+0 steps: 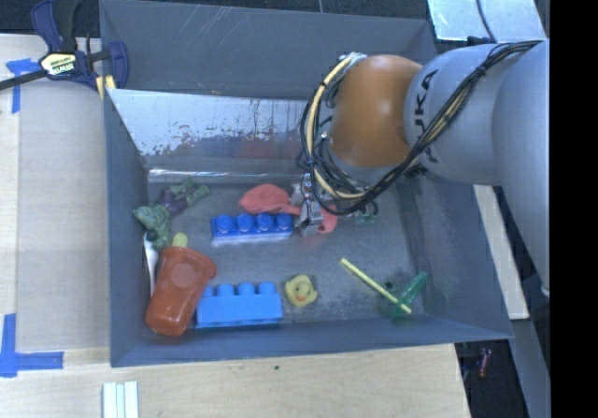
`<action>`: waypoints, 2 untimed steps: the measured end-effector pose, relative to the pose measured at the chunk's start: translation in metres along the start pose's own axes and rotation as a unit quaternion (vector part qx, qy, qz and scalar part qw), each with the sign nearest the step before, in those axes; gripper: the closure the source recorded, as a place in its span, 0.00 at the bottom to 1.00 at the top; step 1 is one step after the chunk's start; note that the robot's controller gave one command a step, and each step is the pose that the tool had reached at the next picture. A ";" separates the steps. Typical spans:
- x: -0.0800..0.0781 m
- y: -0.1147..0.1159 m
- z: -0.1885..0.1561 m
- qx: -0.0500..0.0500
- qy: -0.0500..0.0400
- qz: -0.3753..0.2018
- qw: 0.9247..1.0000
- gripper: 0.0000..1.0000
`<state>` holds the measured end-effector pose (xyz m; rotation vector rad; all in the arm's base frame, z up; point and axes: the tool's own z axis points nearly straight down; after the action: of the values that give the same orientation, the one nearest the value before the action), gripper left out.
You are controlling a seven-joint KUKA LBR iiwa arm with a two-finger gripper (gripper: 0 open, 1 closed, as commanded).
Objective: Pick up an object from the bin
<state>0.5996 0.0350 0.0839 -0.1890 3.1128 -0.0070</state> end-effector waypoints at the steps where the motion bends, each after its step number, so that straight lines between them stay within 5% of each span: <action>1: 0.000 0.000 0.000 0.000 0.000 0.000 1.000 1.00; 2: 0.014 0.005 -0.048 0.000 0.002 -0.050 0.999 1.00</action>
Offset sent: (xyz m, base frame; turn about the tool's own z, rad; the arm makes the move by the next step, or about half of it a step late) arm -0.0460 0.0102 0.1496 -0.3007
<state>0.5835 0.0381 0.1318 -0.3450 3.1038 -0.0089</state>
